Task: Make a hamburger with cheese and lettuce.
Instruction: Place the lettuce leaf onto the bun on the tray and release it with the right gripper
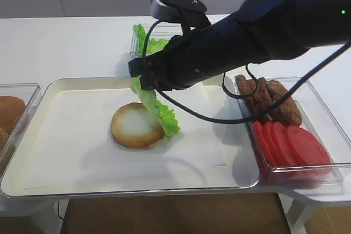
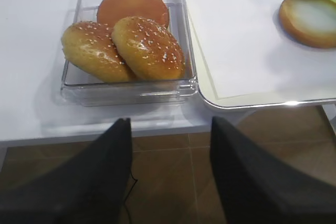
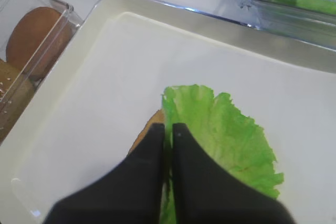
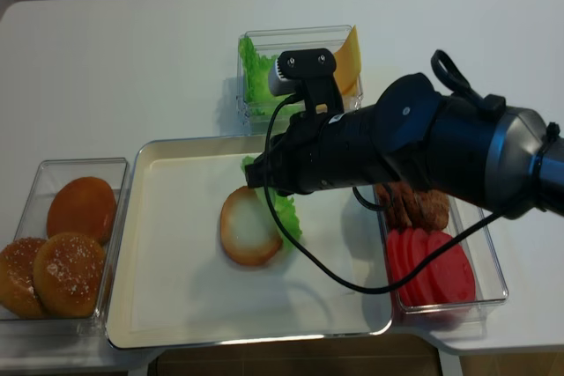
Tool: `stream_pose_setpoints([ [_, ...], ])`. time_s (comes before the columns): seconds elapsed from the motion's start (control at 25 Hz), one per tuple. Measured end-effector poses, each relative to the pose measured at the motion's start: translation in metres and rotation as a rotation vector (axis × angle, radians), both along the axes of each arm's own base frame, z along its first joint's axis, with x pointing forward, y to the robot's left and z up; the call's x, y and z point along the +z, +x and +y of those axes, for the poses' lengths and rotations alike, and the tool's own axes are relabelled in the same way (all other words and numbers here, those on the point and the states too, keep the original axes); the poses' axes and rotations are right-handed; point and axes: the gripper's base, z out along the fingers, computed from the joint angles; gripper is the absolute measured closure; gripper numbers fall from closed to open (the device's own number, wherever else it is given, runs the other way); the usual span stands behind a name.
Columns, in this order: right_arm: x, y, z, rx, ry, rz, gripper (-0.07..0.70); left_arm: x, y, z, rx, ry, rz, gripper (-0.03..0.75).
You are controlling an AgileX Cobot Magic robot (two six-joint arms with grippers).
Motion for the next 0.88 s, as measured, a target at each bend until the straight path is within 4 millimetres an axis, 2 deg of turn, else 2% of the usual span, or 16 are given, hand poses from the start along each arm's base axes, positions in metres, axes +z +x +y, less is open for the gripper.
stream_pose_setpoints([
  [0.64,0.005,0.001,0.0043,-0.026,0.096,0.019,0.613,0.0,0.0,0.0,0.0,0.0,0.0,0.354],
  [0.88,-0.0017,0.0028,0.0058,-0.03,0.091,0.036,0.613,0.0,0.0,0.0,0.0,0.0,0.0,0.354],
])
